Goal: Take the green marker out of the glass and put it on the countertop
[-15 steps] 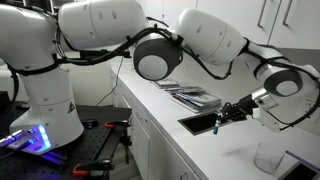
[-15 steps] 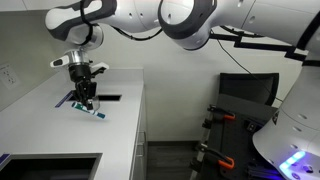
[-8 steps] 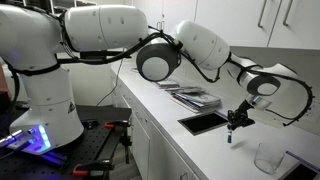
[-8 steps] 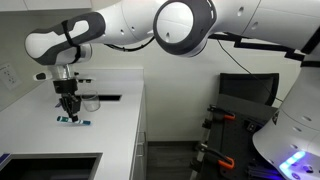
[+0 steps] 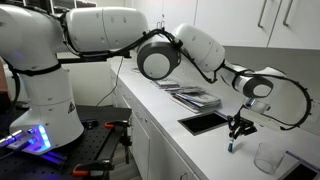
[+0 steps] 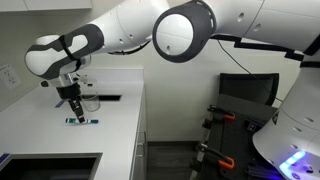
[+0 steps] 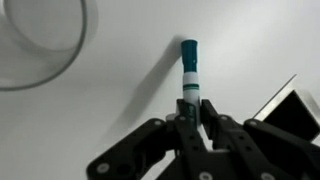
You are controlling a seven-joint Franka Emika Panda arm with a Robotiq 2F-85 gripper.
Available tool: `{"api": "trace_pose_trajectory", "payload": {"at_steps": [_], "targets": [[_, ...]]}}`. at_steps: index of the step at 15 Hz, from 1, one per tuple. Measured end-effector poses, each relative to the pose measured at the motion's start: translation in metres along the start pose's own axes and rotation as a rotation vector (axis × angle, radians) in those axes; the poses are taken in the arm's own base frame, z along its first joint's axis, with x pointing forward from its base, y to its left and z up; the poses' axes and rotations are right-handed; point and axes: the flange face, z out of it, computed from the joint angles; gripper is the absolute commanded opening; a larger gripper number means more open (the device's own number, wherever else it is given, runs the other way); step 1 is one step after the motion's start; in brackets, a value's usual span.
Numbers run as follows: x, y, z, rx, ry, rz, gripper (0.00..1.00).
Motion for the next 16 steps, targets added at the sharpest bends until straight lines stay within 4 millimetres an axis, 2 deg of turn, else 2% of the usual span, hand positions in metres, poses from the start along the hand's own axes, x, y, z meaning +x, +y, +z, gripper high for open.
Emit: {"api": "trace_pose_trajectory", "payload": {"at_steps": [3, 7, 8, 9, 13, 16], "targets": [[-0.007, -0.008, 0.008, 0.049, -0.110, 0.087, 0.05], [-0.028, -0.015, 0.023, 0.097, -0.254, 0.178, 0.05], [-0.031, -0.015, 0.026, 0.101, -0.280, 0.189, 0.45], [-0.033, -0.016, 0.029, 0.100, -0.295, 0.194, 0.46], [-0.038, -0.014, 0.029, 0.088, -0.313, 0.218, 0.75], [-0.036, -0.008, 0.013, 0.050, -0.288, 0.215, 0.97]]}}
